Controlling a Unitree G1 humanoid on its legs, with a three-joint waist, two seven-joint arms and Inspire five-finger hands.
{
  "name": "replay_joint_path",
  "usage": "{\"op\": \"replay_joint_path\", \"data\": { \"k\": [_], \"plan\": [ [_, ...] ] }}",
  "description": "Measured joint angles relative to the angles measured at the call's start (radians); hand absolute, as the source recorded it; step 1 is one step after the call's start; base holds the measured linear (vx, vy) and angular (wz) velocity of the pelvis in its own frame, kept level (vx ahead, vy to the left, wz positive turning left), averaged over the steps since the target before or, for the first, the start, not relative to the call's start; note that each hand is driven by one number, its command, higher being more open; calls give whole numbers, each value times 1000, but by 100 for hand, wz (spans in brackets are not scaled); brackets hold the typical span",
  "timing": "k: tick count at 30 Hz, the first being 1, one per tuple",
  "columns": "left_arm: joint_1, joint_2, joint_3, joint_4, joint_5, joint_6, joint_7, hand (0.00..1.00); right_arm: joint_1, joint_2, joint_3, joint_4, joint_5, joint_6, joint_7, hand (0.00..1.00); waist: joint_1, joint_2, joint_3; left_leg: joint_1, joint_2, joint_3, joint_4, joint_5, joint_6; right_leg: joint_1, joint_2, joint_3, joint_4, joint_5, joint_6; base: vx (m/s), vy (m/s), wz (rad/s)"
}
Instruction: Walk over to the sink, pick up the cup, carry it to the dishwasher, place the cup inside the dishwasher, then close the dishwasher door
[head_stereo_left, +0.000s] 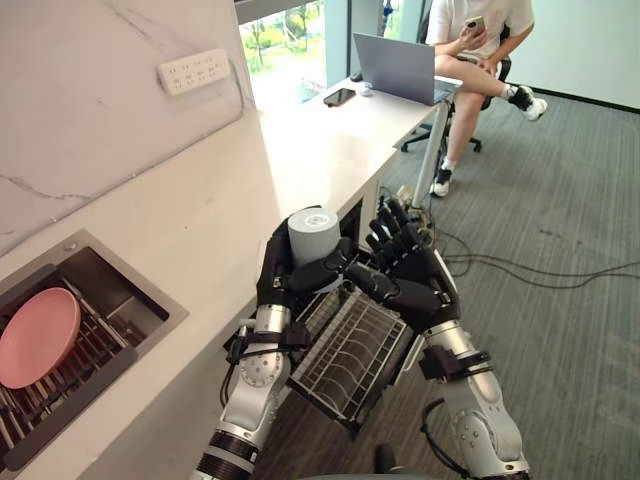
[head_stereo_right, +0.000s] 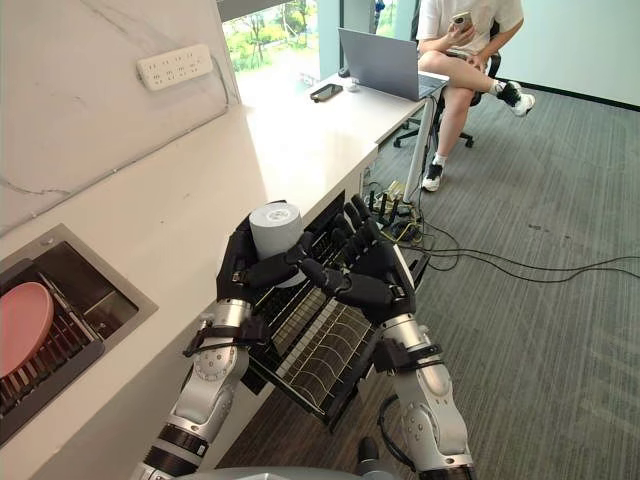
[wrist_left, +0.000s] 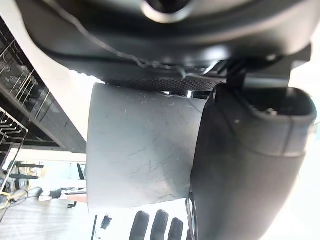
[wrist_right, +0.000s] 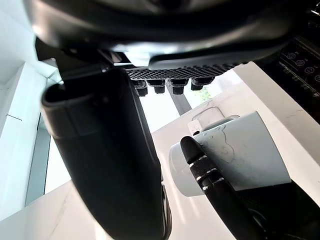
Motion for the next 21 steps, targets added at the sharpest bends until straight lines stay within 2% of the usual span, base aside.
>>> {"op": "replay_joint_path", "data": {
  "k": [4,8,12,21],
  "plan": [
    [0,1,-1,0,34,0,-6,0,0,-7,2,0,12,22,0,100,0,6,1,0,0,0,0,0,0,1,-1,-4,0,-1,-1,0,0,0],
    [0,12,-9,0,141,0,-19,0,0,-25,23,0,74,63,-13,100,0,8,2,0,0,-2,0,0,0,2,-1,-8,0,-1,-2,0,0,0],
    [0,46,-68,0,244,0,-21,0,0,-25,53,0,78,76,-51,100,0,9,1,0,-2,-5,0,0,1,5,-6,-26,0,-2,-2,0,4,2],
    [-1,84,-123,1,315,4,-20,0,1,-41,80,0,77,94,-129,100,1,11,1,-4,-5,-12,-1,0,1,6,-11,-43,0,4,-3,2,1,1]
  ]
}}
